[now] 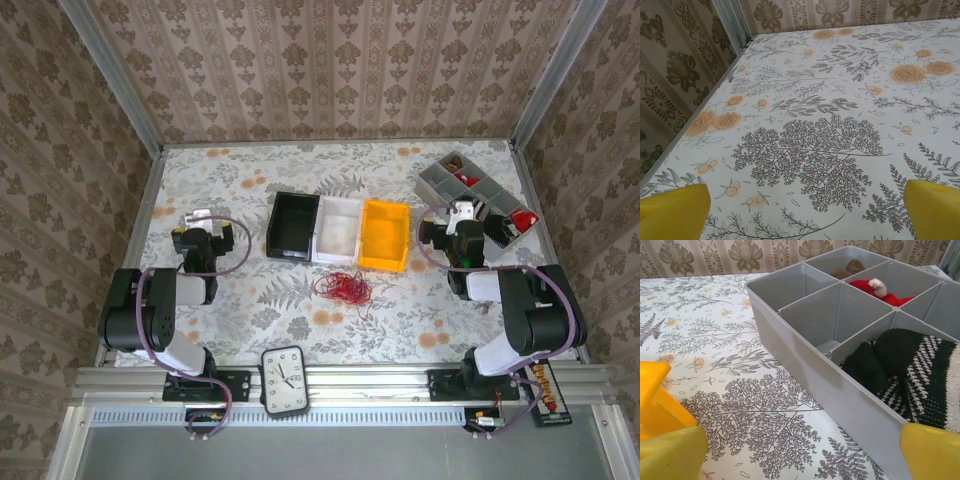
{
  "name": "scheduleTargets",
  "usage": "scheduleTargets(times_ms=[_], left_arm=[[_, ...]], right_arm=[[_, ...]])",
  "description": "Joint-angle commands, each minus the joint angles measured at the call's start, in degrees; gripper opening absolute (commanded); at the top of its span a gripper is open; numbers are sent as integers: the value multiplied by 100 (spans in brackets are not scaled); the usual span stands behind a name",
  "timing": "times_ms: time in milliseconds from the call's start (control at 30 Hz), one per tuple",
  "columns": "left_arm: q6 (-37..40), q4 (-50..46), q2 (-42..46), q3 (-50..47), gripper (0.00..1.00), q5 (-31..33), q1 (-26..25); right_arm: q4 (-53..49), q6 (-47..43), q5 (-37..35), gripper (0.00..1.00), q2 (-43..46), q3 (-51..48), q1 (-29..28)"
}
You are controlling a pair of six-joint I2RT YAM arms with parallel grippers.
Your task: Untangle the cables
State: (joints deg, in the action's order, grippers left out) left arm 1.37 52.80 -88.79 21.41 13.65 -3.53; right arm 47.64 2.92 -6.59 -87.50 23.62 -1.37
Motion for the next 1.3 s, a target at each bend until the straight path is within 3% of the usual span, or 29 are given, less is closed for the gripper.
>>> scheduleTargets(times_ms=[0, 867, 933, 1033, 1167, 1233, 1267], left_arm=[[100, 152, -24, 21, 100, -86, 31], [160, 111, 11, 38, 100, -180, 22], [385, -510, 309, 245, 100, -579, -38], [546, -2521, 859, 1111, 100, -214, -377], [-99, -4094, 1055, 2021, 100, -11, -780], [-676, -4165, 1072, 2092, 100, 423, -1125], [-923, -4282, 1079, 2138, 100, 341, -1300]], right_arm=[[114, -81, 44, 100, -23, -24, 4], [123, -81, 51, 100, -14, -31, 3], [116, -74, 70, 100, -21, -20, 12], [70, -50, 156, 100, -23, -2, 56], [-157, -134, 230, 100, 151, 91, 30], [-1789, -290, 116, 100, 666, 671, -208], [-2732, -311, 1, 100, 879, 1122, -373]])
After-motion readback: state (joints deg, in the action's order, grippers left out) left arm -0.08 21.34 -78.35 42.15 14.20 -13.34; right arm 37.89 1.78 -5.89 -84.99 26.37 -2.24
